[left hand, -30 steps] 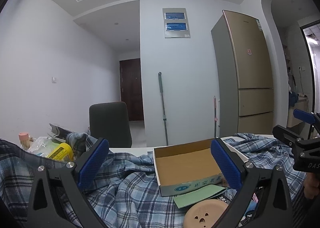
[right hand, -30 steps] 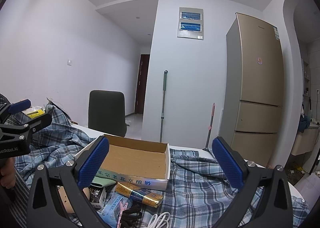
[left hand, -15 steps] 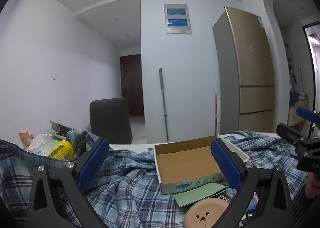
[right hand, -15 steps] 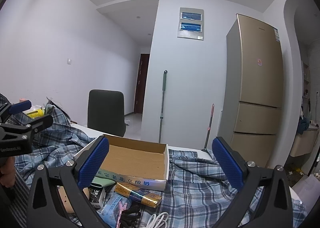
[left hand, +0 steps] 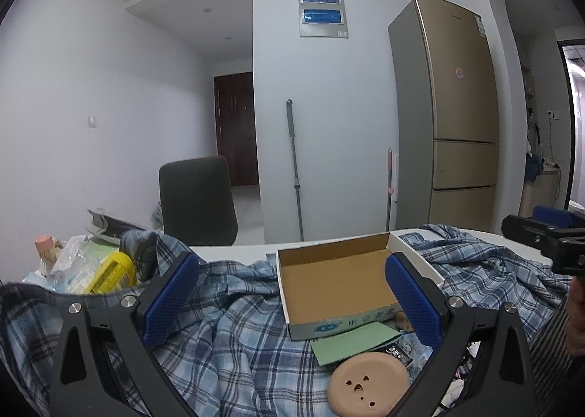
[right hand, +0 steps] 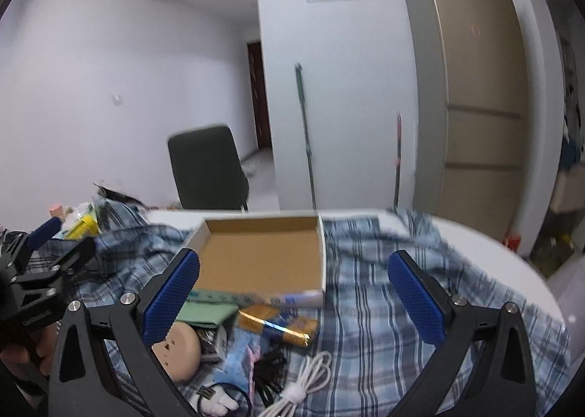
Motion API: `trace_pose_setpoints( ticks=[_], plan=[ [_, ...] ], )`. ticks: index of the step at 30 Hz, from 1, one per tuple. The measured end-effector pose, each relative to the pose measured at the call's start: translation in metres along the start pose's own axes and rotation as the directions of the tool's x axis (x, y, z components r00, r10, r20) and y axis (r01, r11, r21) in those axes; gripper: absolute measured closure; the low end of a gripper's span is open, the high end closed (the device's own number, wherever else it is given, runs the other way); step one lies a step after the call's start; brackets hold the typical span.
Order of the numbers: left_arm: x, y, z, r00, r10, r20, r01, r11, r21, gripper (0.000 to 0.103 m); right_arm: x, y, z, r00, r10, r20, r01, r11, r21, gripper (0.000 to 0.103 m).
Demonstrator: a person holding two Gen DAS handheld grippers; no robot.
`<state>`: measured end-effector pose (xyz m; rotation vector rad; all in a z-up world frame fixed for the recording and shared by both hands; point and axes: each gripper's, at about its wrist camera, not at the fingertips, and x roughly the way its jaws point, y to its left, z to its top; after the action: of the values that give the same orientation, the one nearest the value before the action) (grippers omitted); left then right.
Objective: Organize soft objects
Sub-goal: 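Grasp the beige round pad with the left tool while the right tool grasps the gold pack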
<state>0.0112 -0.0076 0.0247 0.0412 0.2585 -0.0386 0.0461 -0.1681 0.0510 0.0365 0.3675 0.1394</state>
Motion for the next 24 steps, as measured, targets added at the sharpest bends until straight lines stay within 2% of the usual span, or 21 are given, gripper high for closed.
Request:
trace_pose_setpoints(
  ticks=[3,6,8,11,14,16,20,24],
  plan=[
    [0.008,0.000,-0.009,0.999,-0.011,-0.035,0.011,1.000,-0.008,0.000,0.017,-0.009,-0.005,0.997,0.008,-0.082,-0.004,0.999,0.045,0.001],
    [0.017,-0.001,-0.020,0.998,-0.010,-0.056,0.009,1.000,-0.010,0.000,0.039,-0.015,-0.014,0.982,0.012,-0.191,0.001,0.998,0.069,0.002],
    [0.026,0.001,-0.027,0.997,-0.011,-0.082,0.009,1.000,-0.018,0.000,0.057,-0.019,-0.020,0.959,0.030,-0.283,-0.004,0.996,0.093,0.003],
    [0.040,0.007,-0.035,0.992,-0.012,-0.125,0.007,0.999,-0.042,0.000,0.088,-0.023,-0.028,0.905,0.073,-0.420,-0.006,0.987,0.160,0.003],
    [0.054,0.012,-0.040,0.983,-0.012,-0.186,0.000,0.998,-0.066,0.000,0.114,-0.020,-0.038,0.853,0.081,-0.516,0.016,0.983,0.181,0.003],
    [0.056,0.014,-0.042,0.981,-0.011,-0.195,-0.004,0.997,-0.074,0.000,0.125,-0.011,-0.043,0.829,0.056,-0.556,0.041,0.986,0.160,0.003],
    [0.054,0.015,-0.044,0.982,-0.013,-0.190,-0.002,0.997,-0.081,0.000,0.141,0.000,-0.052,0.793,0.008,-0.609,0.096,0.986,0.138,0.003],
    [0.054,0.014,-0.043,0.981,-0.020,-0.194,0.006,0.997,-0.077,0.000,0.151,-0.001,-0.060,0.771,-0.002,-0.637,0.135,0.978,0.160,0.003]
  ],
)
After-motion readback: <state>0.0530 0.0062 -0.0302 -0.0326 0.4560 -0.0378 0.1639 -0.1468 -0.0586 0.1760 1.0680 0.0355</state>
